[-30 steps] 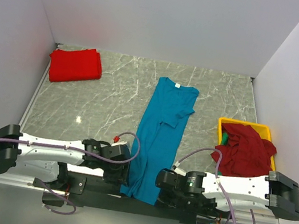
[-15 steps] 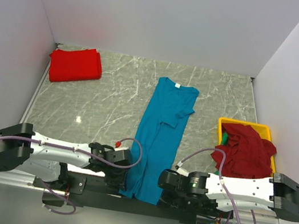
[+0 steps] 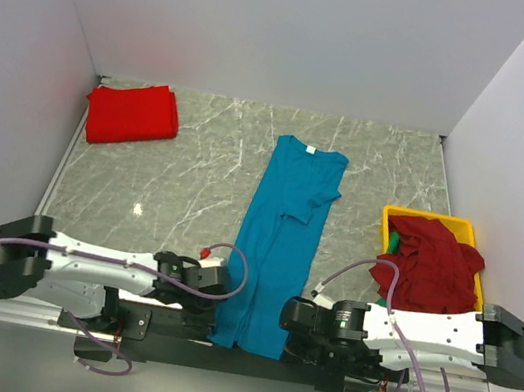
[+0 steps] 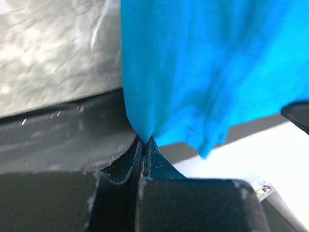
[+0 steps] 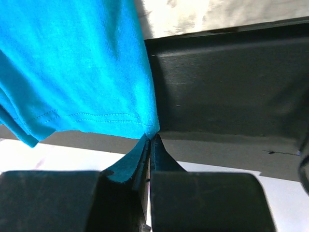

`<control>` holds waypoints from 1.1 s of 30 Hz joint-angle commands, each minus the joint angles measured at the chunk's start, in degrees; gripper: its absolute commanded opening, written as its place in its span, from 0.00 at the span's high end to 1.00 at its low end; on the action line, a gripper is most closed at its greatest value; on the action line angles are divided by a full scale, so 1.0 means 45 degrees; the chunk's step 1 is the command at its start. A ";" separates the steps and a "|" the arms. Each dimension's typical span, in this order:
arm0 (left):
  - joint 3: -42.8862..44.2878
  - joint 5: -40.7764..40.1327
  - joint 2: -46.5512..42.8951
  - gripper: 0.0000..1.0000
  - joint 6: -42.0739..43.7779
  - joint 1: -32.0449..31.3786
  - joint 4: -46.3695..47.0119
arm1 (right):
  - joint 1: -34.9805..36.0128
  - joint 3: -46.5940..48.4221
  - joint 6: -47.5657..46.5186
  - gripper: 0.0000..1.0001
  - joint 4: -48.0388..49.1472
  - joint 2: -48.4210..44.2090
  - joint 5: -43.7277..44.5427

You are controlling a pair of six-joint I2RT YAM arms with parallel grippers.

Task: Fold and stack the t-shirts
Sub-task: Fold the tshirt

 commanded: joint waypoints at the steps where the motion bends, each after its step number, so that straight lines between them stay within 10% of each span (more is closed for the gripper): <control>1: 0.0007 -0.0828 -0.1282 0.99 -0.0819 -0.0096 -0.1250 | 0.0178 0.0509 0.0216 1.00 -0.0908 -0.0073 0.0488; 19: 0.1158 -0.1805 -0.2321 0.99 -0.0161 0.0214 -0.1876 | 0.0335 0.3029 0.0449 1.00 -0.3154 0.0009 0.2167; 33: 0.2661 -0.0380 -0.0662 0.99 0.3803 0.4393 -0.0861 | -0.4172 0.3927 -0.3978 1.00 -0.2999 0.0297 0.2500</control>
